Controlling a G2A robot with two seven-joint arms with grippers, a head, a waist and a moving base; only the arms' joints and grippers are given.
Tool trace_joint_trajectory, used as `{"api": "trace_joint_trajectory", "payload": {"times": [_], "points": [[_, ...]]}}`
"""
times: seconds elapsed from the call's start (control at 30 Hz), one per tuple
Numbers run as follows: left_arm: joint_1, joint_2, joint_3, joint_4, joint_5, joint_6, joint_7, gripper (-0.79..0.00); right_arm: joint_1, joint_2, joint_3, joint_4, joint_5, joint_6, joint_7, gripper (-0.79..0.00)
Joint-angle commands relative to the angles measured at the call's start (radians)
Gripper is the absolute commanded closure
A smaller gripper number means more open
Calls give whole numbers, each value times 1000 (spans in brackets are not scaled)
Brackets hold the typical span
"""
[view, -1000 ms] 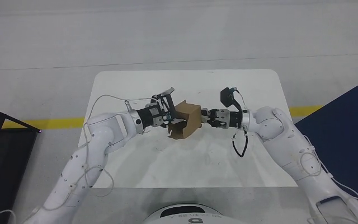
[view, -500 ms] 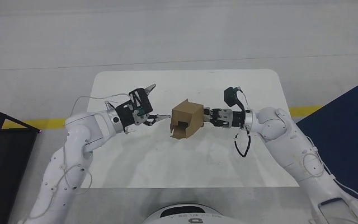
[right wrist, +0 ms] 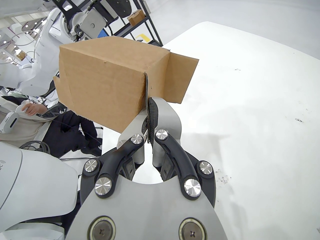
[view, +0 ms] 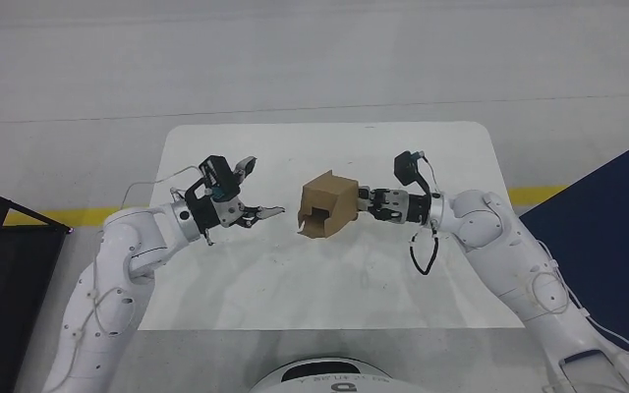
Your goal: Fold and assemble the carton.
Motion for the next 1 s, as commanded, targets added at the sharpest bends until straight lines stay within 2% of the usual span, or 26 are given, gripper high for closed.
{"api": "trace_joint_trajectory", "payload": {"times": [0.0,0.2,0.53,0.8,0.97], "points": [[-15,-3,33,-1,9,11,-11,-785,-4,0,1,-7,-14,10,-7,0],[-54,-9,96,7,28,28,-29,-785,-8,0,0,-11,-16,10,-11,0],[-102,-21,180,34,91,110,-39,-785,-11,3,2,-12,-6,-14,-4,0],[-115,-23,206,40,110,124,-41,-785,-14,7,5,-14,6,-32,4,0],[-107,-19,186,40,91,108,-22,-785,-17,9,9,-13,9,-33,1,0]]}}
